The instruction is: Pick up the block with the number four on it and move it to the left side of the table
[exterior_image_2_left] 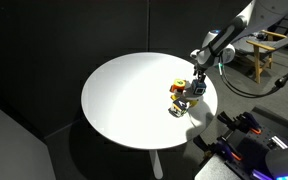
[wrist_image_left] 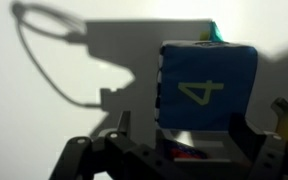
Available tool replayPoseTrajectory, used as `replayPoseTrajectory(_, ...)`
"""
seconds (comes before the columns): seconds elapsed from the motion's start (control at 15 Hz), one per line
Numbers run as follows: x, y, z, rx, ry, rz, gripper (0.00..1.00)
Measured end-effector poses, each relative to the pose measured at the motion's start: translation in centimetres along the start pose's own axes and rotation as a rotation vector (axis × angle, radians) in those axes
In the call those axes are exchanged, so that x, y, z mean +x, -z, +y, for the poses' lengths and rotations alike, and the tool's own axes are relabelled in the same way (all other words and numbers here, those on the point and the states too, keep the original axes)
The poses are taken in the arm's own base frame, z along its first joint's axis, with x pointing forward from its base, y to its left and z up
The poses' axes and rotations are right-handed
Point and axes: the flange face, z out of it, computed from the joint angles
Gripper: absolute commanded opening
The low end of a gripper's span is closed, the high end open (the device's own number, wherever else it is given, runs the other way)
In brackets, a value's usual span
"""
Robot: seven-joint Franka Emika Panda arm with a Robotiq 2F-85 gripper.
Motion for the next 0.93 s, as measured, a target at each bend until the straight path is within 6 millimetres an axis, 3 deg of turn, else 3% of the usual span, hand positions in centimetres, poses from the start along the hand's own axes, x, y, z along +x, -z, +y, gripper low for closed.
replayPoseTrajectory(0.4,-0.83,-1.00,0.28,0.012,-0.021,0.009,1.00)
replayPoseTrajectory(0.93,-0.75,-0.74,0.61,0.007,-0.033,0.017,1.00)
